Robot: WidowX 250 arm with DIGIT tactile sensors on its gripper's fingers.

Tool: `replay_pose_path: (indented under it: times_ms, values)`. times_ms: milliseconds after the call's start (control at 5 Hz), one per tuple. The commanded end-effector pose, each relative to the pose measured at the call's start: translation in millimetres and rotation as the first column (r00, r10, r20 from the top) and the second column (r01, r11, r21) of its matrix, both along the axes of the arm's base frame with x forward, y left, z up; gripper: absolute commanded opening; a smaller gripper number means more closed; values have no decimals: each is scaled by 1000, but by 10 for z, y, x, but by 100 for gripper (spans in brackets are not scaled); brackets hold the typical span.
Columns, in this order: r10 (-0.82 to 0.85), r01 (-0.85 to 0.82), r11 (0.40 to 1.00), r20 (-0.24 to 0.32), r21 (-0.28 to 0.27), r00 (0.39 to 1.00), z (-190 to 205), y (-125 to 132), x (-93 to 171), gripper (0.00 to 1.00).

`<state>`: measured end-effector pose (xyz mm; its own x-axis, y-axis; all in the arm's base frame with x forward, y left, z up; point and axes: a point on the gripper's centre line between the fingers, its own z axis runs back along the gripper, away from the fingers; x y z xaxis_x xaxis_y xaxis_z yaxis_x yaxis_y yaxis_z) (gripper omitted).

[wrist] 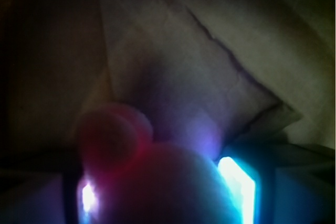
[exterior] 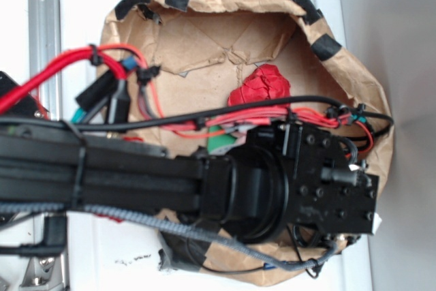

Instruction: Grab the pink bunny.

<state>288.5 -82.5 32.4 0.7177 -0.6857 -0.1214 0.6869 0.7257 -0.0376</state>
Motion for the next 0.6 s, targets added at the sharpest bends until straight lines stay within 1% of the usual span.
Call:
replay_pose_path:
  times_ms: [0, 200, 400]
  values:
    - [356, -361, 932, 237, -25, 904, 1173, 673, -72, 0]
    - [414, -422, 907, 183, 3, 892, 1682, 878, -201, 0]
    - [628, -627, 776, 191, -75, 755, 1828, 770, -456, 0]
